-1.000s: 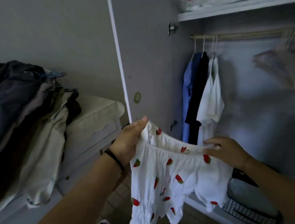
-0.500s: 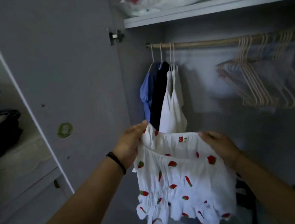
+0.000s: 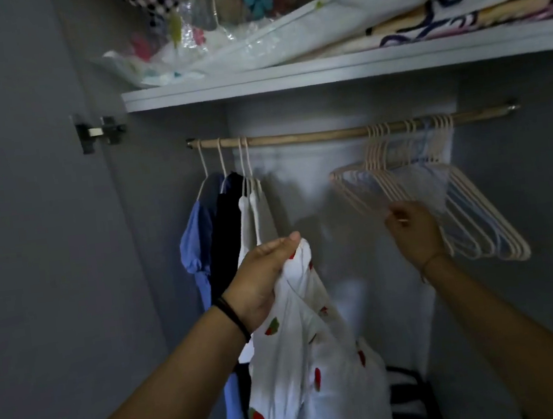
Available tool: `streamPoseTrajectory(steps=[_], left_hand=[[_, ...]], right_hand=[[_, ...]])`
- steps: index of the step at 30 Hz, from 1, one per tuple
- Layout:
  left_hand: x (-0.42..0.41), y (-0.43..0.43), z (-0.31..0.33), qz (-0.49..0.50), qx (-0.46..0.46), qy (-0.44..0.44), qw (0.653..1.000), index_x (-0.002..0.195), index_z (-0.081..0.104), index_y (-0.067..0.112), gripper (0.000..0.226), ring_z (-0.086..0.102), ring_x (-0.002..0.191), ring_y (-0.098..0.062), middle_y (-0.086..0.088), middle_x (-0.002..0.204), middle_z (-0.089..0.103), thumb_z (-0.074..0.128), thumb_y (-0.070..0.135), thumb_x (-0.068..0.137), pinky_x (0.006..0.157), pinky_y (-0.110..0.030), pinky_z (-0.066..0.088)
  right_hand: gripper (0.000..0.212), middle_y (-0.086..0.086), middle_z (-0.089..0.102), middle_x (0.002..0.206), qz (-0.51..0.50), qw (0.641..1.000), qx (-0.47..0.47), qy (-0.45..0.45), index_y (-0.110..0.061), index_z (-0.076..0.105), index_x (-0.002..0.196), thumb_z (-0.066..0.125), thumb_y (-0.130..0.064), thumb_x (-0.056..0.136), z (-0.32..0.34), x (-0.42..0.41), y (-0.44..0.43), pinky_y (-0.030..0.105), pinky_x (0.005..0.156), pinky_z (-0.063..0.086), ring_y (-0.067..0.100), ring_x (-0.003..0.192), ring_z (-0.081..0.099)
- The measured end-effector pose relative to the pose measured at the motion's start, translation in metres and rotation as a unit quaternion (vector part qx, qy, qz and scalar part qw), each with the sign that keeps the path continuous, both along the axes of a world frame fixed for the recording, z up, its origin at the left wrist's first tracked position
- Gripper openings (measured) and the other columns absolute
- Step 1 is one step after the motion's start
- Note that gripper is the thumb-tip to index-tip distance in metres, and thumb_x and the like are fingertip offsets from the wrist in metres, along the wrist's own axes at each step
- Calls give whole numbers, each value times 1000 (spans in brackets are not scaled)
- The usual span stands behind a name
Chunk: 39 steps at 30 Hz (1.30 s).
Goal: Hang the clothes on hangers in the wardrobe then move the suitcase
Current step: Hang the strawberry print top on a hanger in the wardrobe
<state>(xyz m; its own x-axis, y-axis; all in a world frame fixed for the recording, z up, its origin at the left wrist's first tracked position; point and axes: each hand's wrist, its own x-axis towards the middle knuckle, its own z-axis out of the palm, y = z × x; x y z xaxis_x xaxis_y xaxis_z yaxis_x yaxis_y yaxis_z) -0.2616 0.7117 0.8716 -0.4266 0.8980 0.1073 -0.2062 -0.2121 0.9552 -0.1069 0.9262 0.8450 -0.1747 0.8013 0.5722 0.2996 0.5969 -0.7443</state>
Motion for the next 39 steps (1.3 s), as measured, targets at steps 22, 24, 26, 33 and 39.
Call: streamPoseTrajectory(steps=[22, 24, 26, 33, 39], left_hand=[[-49, 91, 9, -58, -24, -25, 998, 87, 66, 0, 26, 66, 63, -18, -12, 71, 69, 58, 25, 89, 64, -25, 55], [-49, 93, 10, -58, -26, -26, 998, 88, 66, 0, 27, 66, 63, -19, -12, 71, 69, 57, 25, 90, 64, -25, 55], [-47, 94, 10, -61, -25, -30, 997, 88, 66, -1, 27, 66, 63, -19, -12, 71, 69, 57, 25, 90, 63, -25, 55], [-42, 97, 8, -33, -33, -34, 998, 86, 66, -1, 32, 65, 62, -19, -14, 72, 68, 64, 30, 78, 64, -26, 55], [-48, 90, 5, -17, -47, -31, 998, 90, 67, -1, 29, 65, 69, -24, -18, 81, 65, 60, 27, 87, 71, -30, 55]], right_hand=[[49, 16, 53, 131, -61, 991, -83, -87, -6, 46, 133, 62, -17, 88, -13, -21, 81, 37, 97, 42, 32, 117, 53], [49, 15, 54, 129, -42, 992, -97, -75, -5, 44, 134, 61, -17, 89, -13, -25, 86, 32, 93, 41, 30, 115, 53], [45, 12, 58, 114, -22, 992, -112, -61, -4, 46, 131, 60, -14, 89, -12, -29, 91, 26, 83, 39, 26, 103, 56], [23, 6, 42, 60, 67, 983, -164, 50, -8, 54, 72, 48, -13, 94, 4, -49, 100, 25, 54, 30, 16, 55, 36], [23, -7, 42, 54, 123, 975, -125, 137, 0, 62, 84, 50, -17, 95, 3, -49, 71, 21, 48, 30, 5, 48, 36]])
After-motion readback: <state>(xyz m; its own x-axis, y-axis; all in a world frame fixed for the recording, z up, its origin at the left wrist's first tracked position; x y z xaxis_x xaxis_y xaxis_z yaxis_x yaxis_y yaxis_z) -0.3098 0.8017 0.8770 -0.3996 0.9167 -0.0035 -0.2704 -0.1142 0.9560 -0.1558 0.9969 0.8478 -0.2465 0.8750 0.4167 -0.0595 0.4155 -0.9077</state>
